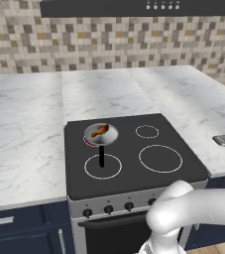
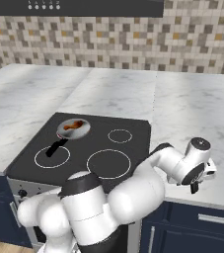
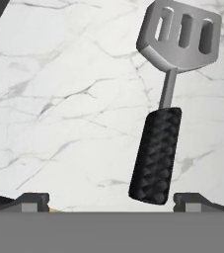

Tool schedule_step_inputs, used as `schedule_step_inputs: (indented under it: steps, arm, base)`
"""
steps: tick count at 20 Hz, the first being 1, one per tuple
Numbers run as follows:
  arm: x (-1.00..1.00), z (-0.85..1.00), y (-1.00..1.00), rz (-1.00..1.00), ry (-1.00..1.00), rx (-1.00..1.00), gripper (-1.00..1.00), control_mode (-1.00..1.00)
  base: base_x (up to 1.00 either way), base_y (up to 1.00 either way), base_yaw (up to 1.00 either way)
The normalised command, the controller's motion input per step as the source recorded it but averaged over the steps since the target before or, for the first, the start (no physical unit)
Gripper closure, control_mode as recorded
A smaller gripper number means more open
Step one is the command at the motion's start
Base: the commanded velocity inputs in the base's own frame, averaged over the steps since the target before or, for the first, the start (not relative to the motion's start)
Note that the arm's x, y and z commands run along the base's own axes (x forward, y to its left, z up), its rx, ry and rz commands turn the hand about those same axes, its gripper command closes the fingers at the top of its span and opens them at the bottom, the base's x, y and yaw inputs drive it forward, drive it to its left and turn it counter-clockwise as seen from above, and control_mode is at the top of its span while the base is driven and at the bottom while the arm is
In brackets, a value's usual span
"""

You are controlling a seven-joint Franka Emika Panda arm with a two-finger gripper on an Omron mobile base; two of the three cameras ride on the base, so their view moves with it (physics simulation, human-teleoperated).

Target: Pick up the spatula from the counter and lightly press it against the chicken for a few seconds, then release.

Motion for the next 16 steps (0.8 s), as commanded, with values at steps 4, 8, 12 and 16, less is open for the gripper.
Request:
schedule_step_inputs:
  steps: [4, 8, 12, 16]
  arm:
    - [0.21, -0.19, -0.16, 0.04, 0.05, 0.01, -1.00, -1.00]
    - [0.19, -0.23, -0.16, 0.04, 0.05, 0.00, -1.00, -1.00]
    - [0.07, -0.30, -0.05, 0.04, 0.04, 0.00, -1.00, -1.00]
    - [0.04, -0.29, -0.03, 0.04, 0.03, 0.00, -1.00, -1.00]
  base:
    - [0.00, 0.00, 0.00]
    - [0.00, 0.00, 0.00]
    - [0.00, 0.00, 0.00]
    - [0.00, 0.00, 0.00]
